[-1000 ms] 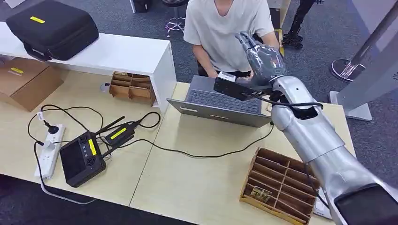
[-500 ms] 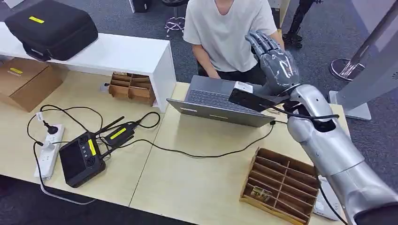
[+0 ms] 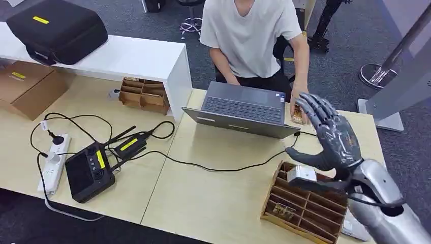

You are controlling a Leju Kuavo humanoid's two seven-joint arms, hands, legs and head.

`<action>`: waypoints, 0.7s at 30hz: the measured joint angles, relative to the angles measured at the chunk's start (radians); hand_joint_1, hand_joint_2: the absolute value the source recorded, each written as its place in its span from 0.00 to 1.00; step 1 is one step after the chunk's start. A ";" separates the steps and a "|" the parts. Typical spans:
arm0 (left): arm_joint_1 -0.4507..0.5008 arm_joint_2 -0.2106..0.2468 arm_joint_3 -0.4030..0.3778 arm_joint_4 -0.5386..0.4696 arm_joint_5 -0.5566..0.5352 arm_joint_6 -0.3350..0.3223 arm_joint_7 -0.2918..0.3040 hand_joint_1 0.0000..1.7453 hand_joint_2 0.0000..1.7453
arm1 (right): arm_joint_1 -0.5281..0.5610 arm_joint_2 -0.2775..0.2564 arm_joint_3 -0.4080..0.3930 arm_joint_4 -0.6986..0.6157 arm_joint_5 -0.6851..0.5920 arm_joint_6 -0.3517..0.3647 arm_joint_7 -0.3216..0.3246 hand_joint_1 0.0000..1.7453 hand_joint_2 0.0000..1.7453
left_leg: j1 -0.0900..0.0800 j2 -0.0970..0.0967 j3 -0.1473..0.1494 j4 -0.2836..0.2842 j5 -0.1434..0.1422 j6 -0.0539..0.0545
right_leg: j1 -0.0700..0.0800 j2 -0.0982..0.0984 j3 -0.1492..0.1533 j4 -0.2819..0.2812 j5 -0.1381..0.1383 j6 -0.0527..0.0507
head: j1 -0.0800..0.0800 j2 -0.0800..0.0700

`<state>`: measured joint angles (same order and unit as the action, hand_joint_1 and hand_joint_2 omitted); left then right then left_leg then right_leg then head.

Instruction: Pass the card to the sensor for recognition and then transmit it.

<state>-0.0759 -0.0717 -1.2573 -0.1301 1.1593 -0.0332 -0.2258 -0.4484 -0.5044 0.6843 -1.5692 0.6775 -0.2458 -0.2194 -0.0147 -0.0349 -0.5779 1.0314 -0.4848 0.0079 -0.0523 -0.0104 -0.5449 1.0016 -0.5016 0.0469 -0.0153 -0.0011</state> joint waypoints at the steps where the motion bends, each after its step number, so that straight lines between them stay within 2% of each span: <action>1: 0.001 -0.001 0.002 0.000 0.004 0.001 -0.002 0.00 1.00 | 0.046 -0.021 -0.023 -0.031 0.007 -0.019 -0.003 0.00 1.00 | 0.000 0.000 0.000 0.000 -0.001 0.000 | 0.000 0.000 0.000 0.000 0.000 0.000 | 0.000 0.000; 4: 0.002 -0.002 0.006 0.003 0.009 0.002 -0.002 0.00 1.00 | 0.165 -0.063 -0.098 -0.106 0.036 -0.062 -0.015 0.00 1.00 | 0.000 0.001 0.000 0.000 -0.001 0.001 | 0.000 0.001 -0.001 0.000 0.000 0.000 | 0.000 0.000; 7: 0.002 -0.002 0.007 0.003 0.012 0.002 -0.002 0.00 1.00 | 0.237 -0.086 -0.151 -0.156 0.046 -0.068 -0.021 0.00 1.00 | 0.000 0.002 0.000 0.000 -0.001 0.000 | 0.000 0.002 -0.001 0.000 0.000 0.000 | 0.000 0.000; 21: 0.002 -0.004 0.007 0.004 0.015 0.004 0.000 0.00 1.00 | 0.333 -0.108 -0.223 -0.206 0.068 -0.059 -0.026 0.00 1.00 | 0.000 0.002 0.000 0.000 0.000 0.000 | 0.000 0.002 -0.001 0.000 0.000 0.000 | 0.000 0.000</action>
<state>-0.0739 -0.0759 -1.2501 -0.1263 1.1746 -0.0290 -0.2258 -0.1158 -0.6127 0.4616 -1.7750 0.7458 -0.3052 -0.2457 -0.0148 -0.0327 -0.5775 1.0312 -0.4852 0.0079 -0.0523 -0.0083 -0.5454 1.0018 -0.5017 0.0471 -0.0156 -0.0011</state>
